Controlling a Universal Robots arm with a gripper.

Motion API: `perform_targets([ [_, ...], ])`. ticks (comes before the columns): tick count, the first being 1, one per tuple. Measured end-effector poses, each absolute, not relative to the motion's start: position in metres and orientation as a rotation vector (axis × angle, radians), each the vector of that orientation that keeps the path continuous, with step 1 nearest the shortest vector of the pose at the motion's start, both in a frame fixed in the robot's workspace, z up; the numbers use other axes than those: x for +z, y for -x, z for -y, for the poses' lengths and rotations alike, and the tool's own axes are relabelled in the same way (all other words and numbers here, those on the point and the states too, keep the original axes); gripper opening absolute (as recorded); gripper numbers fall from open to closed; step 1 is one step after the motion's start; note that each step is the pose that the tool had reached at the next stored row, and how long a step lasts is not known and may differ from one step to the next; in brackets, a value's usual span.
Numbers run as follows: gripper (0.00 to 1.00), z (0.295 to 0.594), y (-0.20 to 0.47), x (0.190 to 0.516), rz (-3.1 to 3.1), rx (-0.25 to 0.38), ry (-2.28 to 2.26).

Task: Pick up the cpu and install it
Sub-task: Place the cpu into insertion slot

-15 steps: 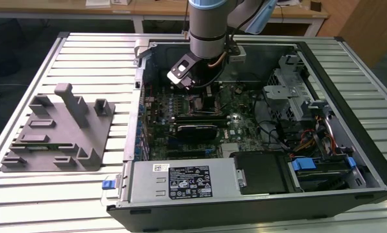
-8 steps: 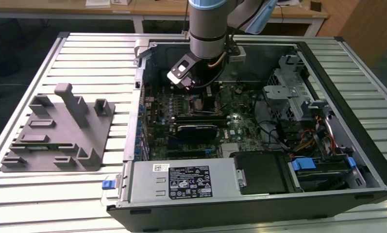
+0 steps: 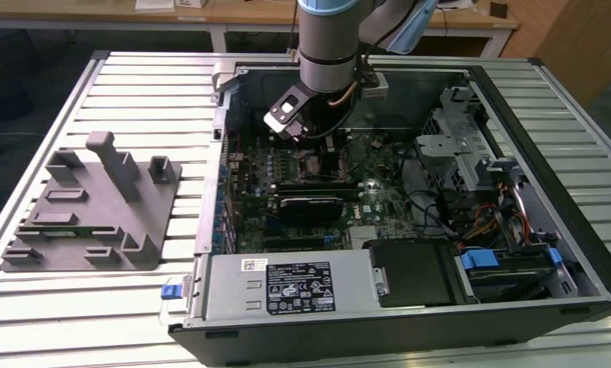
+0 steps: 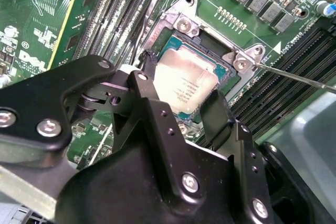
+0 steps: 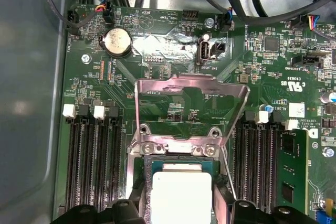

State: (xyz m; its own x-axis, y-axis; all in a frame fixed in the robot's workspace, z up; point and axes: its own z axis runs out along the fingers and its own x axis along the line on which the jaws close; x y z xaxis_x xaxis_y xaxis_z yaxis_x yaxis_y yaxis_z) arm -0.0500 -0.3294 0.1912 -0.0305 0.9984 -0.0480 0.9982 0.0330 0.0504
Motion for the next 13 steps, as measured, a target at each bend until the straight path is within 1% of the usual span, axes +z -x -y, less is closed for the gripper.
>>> perform_targets([
  [13,0.62,0.329,0.05,0.1939,-2.21,0.013,-2.141],
])
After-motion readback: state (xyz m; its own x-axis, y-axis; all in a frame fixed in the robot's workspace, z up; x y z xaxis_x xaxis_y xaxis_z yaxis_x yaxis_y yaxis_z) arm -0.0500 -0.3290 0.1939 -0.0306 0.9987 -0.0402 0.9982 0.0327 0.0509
